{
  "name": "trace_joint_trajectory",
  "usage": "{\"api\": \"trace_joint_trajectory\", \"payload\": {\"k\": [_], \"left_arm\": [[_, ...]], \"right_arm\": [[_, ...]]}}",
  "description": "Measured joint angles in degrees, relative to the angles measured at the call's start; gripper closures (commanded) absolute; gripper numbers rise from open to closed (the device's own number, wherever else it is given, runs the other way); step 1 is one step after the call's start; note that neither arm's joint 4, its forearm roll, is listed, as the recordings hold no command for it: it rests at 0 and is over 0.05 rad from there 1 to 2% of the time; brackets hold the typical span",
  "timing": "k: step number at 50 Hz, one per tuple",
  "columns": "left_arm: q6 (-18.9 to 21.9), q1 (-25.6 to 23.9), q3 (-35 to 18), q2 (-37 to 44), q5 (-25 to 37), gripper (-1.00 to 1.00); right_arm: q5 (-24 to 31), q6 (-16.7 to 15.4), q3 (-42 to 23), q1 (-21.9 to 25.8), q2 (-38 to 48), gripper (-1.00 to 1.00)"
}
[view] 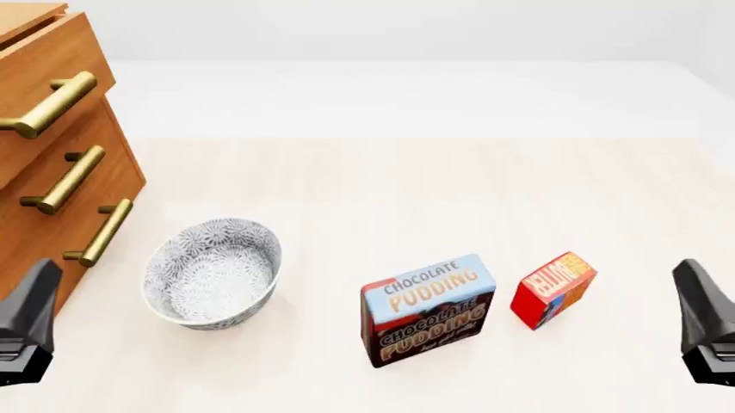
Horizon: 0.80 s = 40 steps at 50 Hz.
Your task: Put the butter at the back in the top drawer of the cabinet and close it.
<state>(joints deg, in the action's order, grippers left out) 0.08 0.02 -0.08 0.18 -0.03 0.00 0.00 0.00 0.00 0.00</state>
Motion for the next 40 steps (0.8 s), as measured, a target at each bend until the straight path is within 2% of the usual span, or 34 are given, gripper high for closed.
{"api": "trace_joint_trajectory", "payload": {"k": [20,40], "left_arm": [[1.2,0.2,-0.2,0.8,-0.2,-1.00],[14.8,-1.4,0.0,2.8,-1.4,-1.00]], "right_arm": [[0.0,0.0,0.0,0.0,0.0,-1.00],[0.0,0.0,0.0,0.0,0.0,-1.00]]}}
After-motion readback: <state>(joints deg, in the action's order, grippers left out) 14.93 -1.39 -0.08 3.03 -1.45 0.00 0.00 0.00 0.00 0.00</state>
